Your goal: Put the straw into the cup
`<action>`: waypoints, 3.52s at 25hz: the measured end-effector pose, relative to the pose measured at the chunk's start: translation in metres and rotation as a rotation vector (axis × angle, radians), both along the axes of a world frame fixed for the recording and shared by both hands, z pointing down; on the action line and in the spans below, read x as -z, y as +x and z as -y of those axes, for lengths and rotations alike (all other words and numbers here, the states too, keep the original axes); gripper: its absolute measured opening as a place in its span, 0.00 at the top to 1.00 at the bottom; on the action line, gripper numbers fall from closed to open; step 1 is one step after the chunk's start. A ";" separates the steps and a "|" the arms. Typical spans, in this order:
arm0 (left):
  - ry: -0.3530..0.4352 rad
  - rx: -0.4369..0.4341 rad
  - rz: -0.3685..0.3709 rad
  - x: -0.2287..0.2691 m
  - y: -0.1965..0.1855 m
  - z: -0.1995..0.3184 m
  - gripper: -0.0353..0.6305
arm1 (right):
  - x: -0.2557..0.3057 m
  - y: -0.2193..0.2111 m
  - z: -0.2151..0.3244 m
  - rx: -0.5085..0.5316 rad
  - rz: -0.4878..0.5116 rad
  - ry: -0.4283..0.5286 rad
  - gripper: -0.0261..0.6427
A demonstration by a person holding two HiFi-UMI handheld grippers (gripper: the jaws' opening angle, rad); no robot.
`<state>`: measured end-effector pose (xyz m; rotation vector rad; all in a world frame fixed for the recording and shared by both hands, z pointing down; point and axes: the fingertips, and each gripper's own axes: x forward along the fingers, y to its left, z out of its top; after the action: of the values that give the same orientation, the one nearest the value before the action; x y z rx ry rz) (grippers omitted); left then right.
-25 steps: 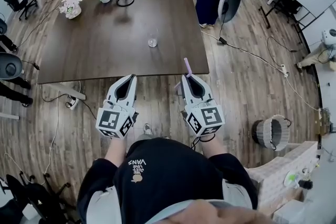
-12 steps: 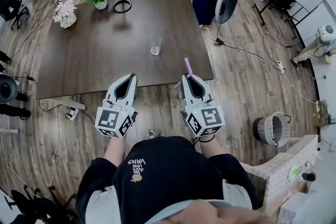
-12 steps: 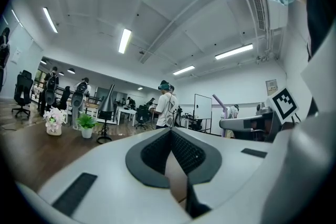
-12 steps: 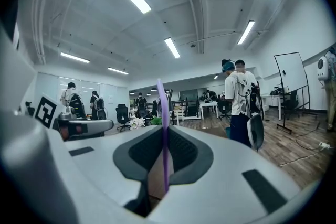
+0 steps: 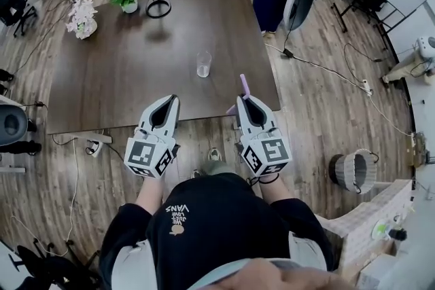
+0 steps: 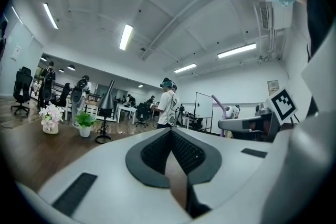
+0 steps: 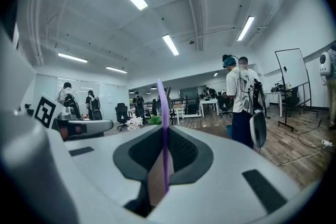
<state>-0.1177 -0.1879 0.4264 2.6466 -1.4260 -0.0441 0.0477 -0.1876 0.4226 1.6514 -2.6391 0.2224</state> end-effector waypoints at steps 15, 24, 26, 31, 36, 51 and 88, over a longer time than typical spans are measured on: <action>0.008 0.087 0.000 0.001 0.013 0.080 0.93 | 0.007 0.007 0.098 0.098 0.006 0.024 0.90; 0.010 0.149 0.008 -0.002 0.018 0.110 0.93 | -0.001 0.005 0.137 0.168 0.017 0.017 0.90; 0.003 0.149 0.012 -0.005 0.015 0.116 0.93 | -0.003 0.001 0.144 0.171 0.021 0.015 0.90; -0.002 0.125 0.011 -0.005 0.005 0.138 0.93 | -0.001 -0.013 0.163 0.157 0.026 0.021 0.90; 0.015 0.089 0.017 0.005 0.002 0.157 0.93 | 0.006 -0.022 0.178 0.136 0.032 0.035 0.90; 0.012 0.063 0.019 0.004 -0.012 0.192 0.93 | -0.003 -0.050 0.222 0.138 0.038 0.043 0.90; -0.056 0.081 -0.011 -0.027 -0.019 0.181 0.93 | -0.074 -0.068 0.228 0.140 0.015 -0.078 0.71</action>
<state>-0.1368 -0.3684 0.4533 2.5393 -1.5079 -0.0270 -0.0205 -0.4152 0.4967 1.4419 -2.7047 0.3311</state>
